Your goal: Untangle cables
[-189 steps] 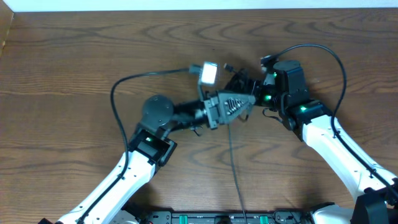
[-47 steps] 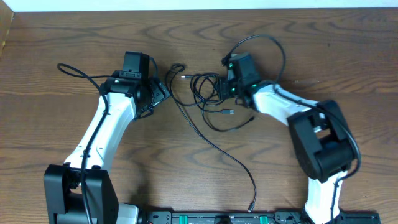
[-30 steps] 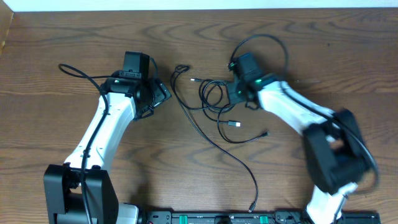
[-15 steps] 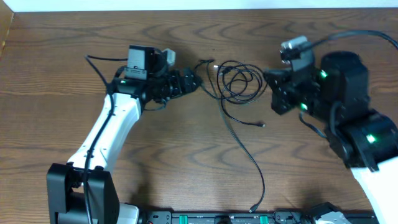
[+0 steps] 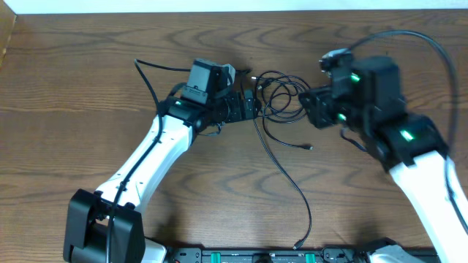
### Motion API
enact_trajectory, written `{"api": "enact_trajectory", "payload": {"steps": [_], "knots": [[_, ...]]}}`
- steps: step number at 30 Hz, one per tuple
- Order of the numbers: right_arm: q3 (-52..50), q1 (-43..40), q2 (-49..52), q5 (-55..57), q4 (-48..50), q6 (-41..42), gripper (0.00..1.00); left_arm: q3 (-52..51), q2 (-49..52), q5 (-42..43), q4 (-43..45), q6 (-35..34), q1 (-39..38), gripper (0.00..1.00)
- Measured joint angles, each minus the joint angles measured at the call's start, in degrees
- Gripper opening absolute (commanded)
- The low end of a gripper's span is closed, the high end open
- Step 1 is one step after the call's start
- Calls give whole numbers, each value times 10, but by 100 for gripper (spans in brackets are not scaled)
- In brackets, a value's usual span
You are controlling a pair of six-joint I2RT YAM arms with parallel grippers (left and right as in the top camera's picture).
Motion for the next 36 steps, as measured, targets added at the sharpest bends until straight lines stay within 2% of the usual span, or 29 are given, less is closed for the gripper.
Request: {"api": "enact_trajectory", "payload": {"steps": [4, 7, 21, 22, 23, 25, 32, 36], "knots": [[-2, -5, 91, 37, 35, 76, 65, 0, 0, -79, 0, -13, -14, 99], [-3, -18, 148, 51, 65, 121, 60, 0, 0, -113, 0, -15, -17, 100], [-3, -66, 375, 90, 166, 208, 46, 0, 0, -145, -4, -15, -17, 99], [-3, -66, 386, 83, 173, 209, 42, 0, 0, -145, -4, -15, -17, 99], [-3, -66, 394, 76, 179, 210, 31, 0, 0, -147, -4, -15, -17, 100], [-3, -65, 403, 63, 189, 216, 1, 0, 0, -149, -4, -15, -17, 99], [-4, -71, 396, 46, 183, 209, 1, 0, 0, -149, -10, -15, -17, 99], [-13, -93, 315, 9, 181, 183, 1, 0, 0, -149, -29, -15, -17, 99]]}}
